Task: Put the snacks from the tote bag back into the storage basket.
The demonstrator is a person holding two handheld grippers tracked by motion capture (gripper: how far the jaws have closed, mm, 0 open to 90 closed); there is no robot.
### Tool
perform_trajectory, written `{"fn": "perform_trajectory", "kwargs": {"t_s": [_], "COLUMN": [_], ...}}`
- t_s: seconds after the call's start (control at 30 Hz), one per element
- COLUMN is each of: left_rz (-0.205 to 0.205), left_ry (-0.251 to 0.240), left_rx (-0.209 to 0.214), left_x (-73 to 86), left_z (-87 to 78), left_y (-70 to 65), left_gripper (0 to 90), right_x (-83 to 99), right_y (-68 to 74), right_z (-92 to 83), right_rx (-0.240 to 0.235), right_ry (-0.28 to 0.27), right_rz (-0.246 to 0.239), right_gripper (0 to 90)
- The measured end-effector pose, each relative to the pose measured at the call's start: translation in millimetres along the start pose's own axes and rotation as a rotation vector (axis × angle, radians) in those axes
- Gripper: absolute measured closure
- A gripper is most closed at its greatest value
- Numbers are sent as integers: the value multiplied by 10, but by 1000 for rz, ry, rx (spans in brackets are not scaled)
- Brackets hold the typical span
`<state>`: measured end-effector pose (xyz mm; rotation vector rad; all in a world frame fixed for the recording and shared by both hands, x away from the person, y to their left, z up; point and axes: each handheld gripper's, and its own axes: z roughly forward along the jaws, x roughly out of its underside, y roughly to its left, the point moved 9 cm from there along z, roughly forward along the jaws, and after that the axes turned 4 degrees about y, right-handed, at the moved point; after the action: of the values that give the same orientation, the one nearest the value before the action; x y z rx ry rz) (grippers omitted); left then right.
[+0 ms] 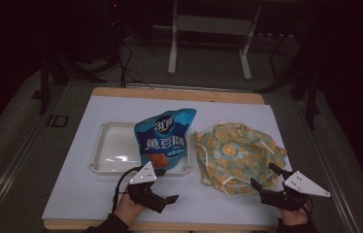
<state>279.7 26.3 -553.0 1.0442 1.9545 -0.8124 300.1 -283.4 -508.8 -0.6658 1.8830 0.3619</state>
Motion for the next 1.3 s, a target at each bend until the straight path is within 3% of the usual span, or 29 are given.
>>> {"fn": "perform_trajectory", "kwargs": {"t_s": [0.27,0.43,1.3], "left_rz": [-9,-17,-7], "left_ry": [-21,-14,-39], "left_rx": [-14,7,-17], "left_x": [13,27,12], "left_z": [-35,-35,-70], "left_y": [14,-2,21], "left_gripper": [24,24,24], "right_x": [0,4,18], "right_y": [-10,11,6], "right_z": [1,14,35], "right_rx": [-1,-8,-21], "right_ry": [-5,-1,0], "right_rz": [9,3,4], "right_gripper": [147,147,146]}}
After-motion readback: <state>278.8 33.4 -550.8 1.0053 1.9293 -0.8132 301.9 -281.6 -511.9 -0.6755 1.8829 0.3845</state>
